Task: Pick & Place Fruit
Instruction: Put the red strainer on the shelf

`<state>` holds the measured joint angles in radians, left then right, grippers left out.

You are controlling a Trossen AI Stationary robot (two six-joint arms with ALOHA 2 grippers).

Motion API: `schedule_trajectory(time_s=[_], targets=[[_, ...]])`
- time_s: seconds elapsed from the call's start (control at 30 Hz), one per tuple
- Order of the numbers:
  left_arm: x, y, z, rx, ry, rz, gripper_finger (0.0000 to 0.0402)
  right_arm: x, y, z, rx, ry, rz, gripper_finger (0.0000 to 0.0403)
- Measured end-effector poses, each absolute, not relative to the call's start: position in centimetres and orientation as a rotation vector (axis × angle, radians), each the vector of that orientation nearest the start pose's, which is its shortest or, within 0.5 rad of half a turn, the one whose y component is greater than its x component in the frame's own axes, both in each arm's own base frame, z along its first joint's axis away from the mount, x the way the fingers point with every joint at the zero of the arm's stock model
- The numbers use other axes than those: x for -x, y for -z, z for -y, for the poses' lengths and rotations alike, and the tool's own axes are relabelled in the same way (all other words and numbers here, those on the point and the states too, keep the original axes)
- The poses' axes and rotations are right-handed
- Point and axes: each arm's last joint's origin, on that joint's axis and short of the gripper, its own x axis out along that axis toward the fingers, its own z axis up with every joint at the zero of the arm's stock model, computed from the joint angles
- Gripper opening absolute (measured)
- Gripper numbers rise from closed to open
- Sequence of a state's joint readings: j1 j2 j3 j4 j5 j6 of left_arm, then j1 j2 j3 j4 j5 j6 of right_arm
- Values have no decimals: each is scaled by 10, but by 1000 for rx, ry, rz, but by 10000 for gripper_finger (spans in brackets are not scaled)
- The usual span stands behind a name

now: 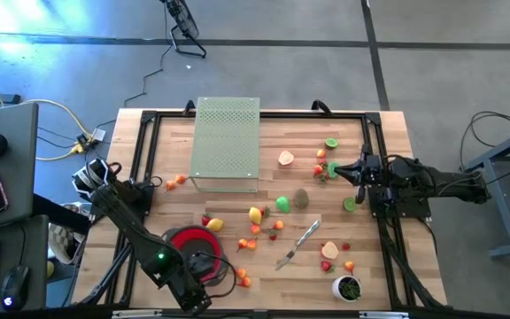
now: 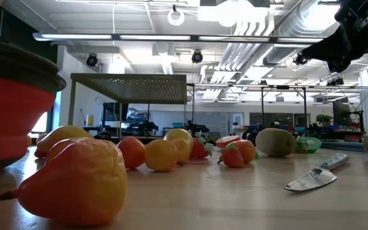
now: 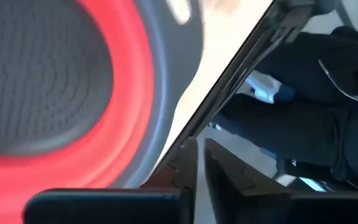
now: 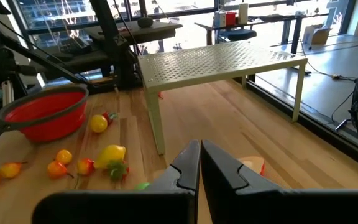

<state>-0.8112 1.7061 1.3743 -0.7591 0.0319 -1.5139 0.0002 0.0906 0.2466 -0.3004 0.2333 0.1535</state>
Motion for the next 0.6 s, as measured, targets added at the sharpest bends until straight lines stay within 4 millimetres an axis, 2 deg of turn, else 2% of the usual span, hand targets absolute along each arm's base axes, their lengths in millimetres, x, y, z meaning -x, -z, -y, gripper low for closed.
schedule_trajectory(time_s=[0.37,0.6], targets=[[-239,-256,255,924,-208,-1364,189,-85,-211,7,-135,243,-125,9],[-239,-256,255,923,-208,-1364,259,-85,-211,7,-135,243,-125,9]])
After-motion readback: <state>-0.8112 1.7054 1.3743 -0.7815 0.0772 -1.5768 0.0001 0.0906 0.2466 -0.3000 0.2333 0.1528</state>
